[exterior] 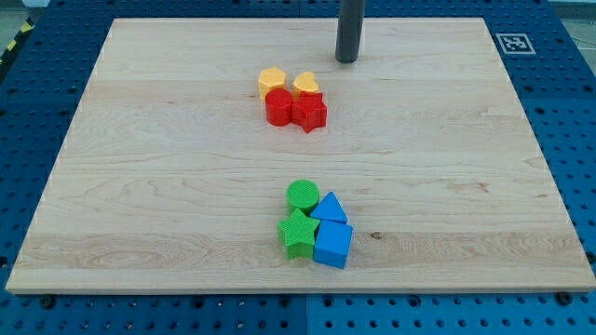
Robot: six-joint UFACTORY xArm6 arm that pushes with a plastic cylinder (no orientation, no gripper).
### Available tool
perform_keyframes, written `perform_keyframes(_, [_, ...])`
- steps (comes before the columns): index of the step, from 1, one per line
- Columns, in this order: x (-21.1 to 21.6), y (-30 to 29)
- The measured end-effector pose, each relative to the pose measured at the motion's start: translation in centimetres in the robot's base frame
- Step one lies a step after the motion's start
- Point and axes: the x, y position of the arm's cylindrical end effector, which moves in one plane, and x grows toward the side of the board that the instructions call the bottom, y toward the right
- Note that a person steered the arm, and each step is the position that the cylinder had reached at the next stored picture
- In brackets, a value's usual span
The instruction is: Move your arm to the top center of the board
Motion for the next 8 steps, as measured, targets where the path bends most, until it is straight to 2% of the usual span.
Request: perform_keyframes(8, [-2.8,0.0])
